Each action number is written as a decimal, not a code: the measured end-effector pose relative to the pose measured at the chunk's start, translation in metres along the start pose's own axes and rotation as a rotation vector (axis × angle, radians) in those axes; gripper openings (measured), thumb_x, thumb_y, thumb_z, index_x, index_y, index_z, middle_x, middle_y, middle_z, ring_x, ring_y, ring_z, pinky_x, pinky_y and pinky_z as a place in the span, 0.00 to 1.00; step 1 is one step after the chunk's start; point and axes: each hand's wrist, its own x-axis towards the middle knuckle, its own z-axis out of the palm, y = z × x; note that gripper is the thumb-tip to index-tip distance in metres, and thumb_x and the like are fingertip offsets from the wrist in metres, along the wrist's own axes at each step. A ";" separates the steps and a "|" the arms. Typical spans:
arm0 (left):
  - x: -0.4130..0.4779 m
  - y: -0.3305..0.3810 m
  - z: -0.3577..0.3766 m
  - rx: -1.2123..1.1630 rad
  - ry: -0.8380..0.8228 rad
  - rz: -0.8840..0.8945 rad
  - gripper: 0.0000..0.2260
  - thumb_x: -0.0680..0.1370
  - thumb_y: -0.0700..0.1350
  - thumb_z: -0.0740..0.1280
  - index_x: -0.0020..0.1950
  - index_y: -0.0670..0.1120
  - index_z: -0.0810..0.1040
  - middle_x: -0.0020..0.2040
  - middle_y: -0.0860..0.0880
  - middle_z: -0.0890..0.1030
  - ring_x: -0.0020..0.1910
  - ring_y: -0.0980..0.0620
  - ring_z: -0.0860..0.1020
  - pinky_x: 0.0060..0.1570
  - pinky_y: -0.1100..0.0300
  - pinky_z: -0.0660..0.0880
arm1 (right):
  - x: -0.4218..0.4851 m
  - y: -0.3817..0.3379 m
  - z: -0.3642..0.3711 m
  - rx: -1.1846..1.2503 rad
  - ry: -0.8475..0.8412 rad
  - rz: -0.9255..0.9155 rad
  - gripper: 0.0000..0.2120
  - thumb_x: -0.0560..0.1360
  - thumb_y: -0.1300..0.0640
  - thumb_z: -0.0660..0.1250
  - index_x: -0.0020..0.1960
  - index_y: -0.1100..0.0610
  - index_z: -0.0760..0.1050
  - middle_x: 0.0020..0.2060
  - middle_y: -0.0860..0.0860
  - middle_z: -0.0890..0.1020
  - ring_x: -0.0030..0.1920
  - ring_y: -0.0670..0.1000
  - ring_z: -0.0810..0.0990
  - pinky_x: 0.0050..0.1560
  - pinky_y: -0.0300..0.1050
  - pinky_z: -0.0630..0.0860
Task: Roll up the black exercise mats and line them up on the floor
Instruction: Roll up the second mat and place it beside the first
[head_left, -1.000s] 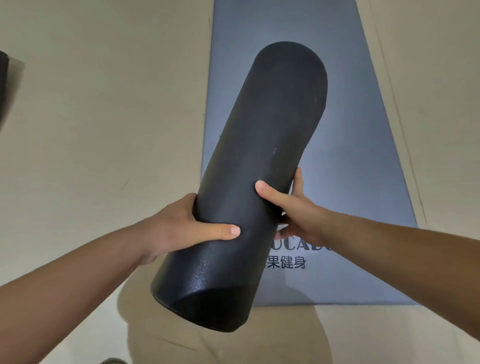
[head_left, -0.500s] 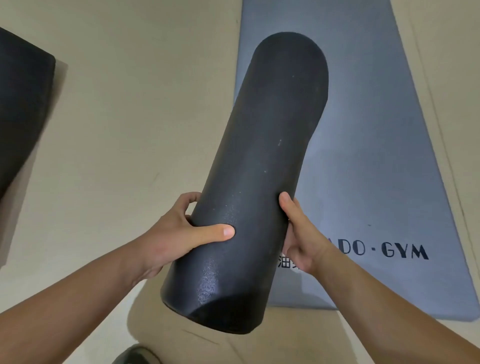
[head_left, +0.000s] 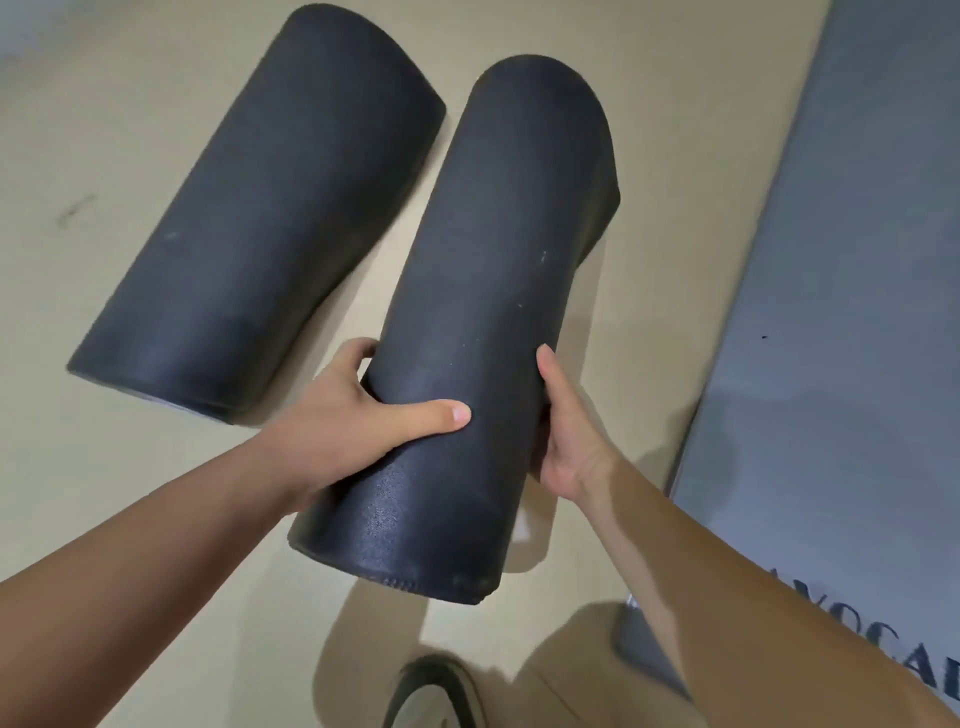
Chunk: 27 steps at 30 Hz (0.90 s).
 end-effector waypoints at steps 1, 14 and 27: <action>0.004 -0.006 -0.008 0.017 0.023 0.000 0.46 0.57 0.62 0.88 0.69 0.64 0.68 0.55 0.59 0.86 0.47 0.56 0.88 0.53 0.52 0.82 | 0.007 0.004 0.009 -0.011 -0.013 0.003 0.23 0.81 0.34 0.64 0.65 0.48 0.82 0.60 0.47 0.88 0.61 0.50 0.86 0.70 0.54 0.77; 0.018 -0.050 0.038 0.165 0.188 -0.003 0.53 0.55 0.76 0.76 0.74 0.65 0.56 0.62 0.60 0.79 0.59 0.49 0.81 0.60 0.43 0.80 | 0.029 -0.001 -0.033 -0.742 0.198 -0.364 0.18 0.82 0.33 0.63 0.59 0.44 0.82 0.47 0.50 0.83 0.47 0.46 0.82 0.52 0.50 0.82; 0.009 -0.065 0.052 0.243 0.157 0.221 0.32 0.66 0.71 0.72 0.67 0.59 0.80 0.59 0.58 0.79 0.59 0.57 0.79 0.63 0.50 0.78 | -0.016 -0.027 -0.062 -0.582 0.145 -0.134 0.32 0.67 0.32 0.80 0.66 0.33 0.72 0.57 0.41 0.87 0.50 0.43 0.88 0.39 0.45 0.85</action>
